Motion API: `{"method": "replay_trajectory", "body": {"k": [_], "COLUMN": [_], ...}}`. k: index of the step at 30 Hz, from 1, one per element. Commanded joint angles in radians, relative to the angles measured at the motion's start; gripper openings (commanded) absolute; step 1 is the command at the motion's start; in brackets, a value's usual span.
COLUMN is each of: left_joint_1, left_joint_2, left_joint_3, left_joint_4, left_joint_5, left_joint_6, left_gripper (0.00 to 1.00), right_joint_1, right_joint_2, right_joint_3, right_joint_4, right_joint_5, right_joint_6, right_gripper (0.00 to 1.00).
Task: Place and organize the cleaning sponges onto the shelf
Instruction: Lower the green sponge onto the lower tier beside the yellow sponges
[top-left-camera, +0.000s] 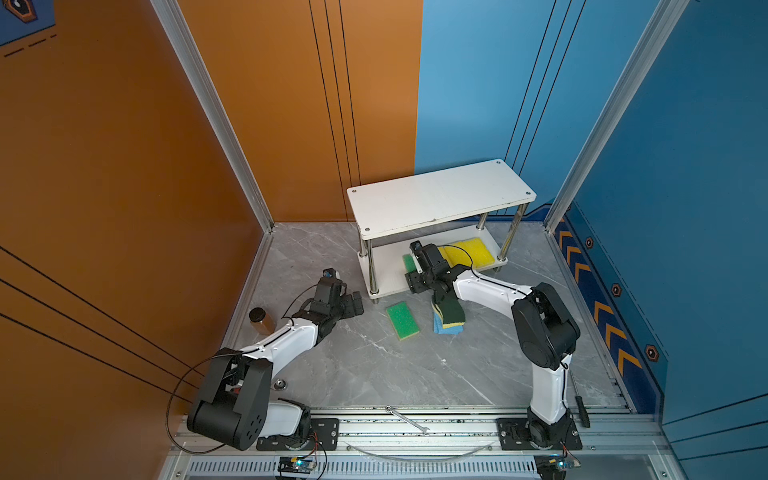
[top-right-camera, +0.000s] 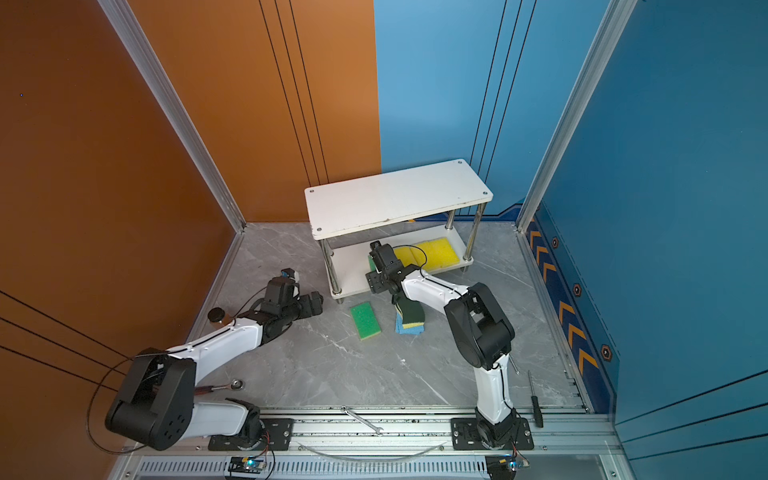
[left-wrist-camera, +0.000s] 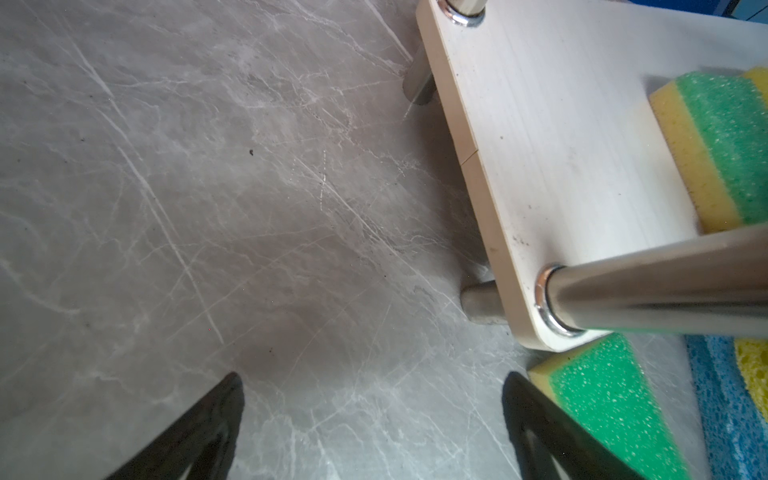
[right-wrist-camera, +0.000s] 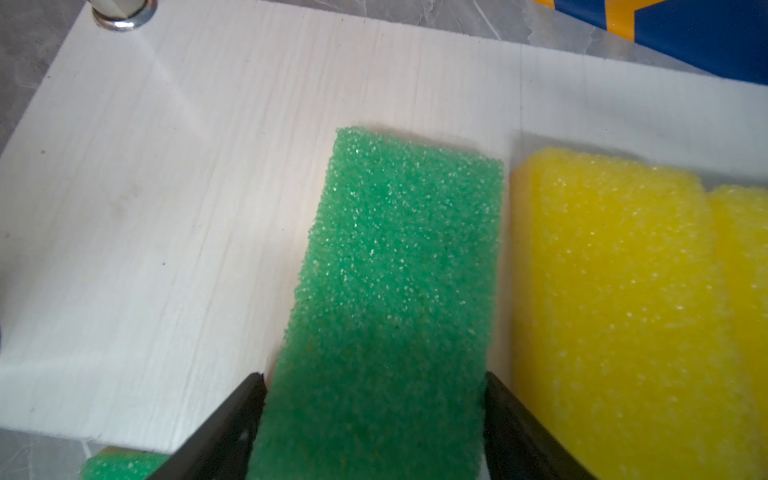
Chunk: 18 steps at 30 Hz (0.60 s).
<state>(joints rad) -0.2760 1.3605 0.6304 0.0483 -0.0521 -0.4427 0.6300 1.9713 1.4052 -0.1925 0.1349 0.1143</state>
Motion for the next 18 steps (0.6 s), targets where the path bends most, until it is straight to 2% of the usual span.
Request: {"method": "replay_trajectory", "body": {"k": [1, 18], "left_joint_1": [-0.007, -0.007], "left_joint_2": [-0.005, -0.008], "left_joint_3": [0.01, 0.005], "left_joint_4": [-0.024, -0.024], "left_joint_5": [-0.02, -0.025], "left_joint_6": [0.003, 0.004], "left_gripper": [0.98, 0.98], "right_joint_1": [0.006, 0.002], "right_joint_2": [-0.011, 0.004], "right_joint_3": [0.001, 0.015], "right_joint_4": [0.01, 0.015], "right_joint_5": [-0.001, 0.0], "right_joint_6": [-0.015, -0.022], "right_gripper": [0.76, 0.75]}}
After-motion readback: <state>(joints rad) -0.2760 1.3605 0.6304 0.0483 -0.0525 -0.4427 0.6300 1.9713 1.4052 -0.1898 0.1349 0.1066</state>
